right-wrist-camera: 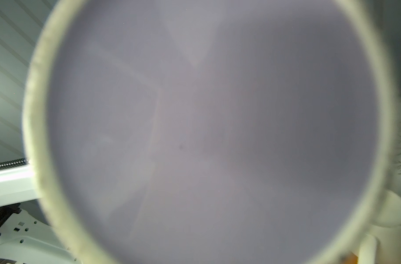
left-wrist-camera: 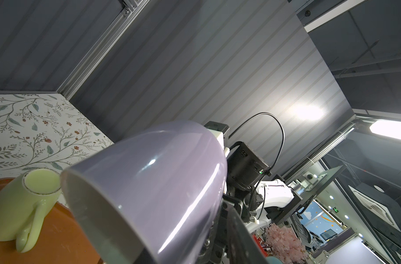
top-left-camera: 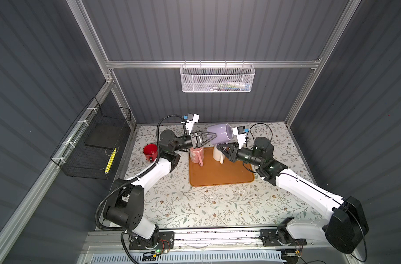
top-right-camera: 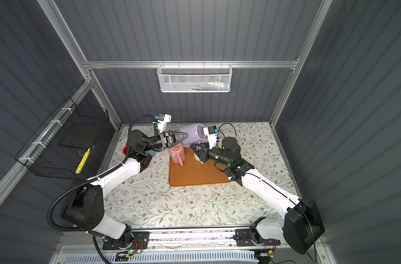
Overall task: Turn the mug right side up
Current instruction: Place the mug at the middle-left of the table.
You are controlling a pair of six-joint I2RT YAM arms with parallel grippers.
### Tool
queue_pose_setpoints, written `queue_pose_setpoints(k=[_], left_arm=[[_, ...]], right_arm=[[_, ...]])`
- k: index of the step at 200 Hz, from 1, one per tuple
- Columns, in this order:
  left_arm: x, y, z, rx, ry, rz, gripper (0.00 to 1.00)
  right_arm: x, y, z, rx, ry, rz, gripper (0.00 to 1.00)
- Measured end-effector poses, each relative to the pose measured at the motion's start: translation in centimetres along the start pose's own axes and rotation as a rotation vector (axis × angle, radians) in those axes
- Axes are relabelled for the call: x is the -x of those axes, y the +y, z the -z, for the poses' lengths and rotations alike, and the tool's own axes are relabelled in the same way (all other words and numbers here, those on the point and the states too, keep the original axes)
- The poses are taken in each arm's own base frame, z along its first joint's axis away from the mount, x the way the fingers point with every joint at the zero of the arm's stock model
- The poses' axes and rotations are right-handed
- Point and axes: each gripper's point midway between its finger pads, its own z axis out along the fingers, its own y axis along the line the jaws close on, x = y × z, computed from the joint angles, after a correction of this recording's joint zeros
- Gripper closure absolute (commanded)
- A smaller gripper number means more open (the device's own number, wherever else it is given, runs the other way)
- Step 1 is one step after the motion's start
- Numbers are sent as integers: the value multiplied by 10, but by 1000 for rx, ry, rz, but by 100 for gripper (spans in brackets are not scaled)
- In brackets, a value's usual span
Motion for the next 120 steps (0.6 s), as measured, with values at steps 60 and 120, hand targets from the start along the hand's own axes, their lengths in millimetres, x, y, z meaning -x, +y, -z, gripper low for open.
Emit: queue_pose_setpoints(k=[60,120], left_arm=[[-1,-16,-1,-56,15,-66,98],[-6,-11,0,-50,22,-60,100]], right_arm=[[-2,0,-6,65,7,-65,100],[-9,-6,-10,60,23,-107,78]])
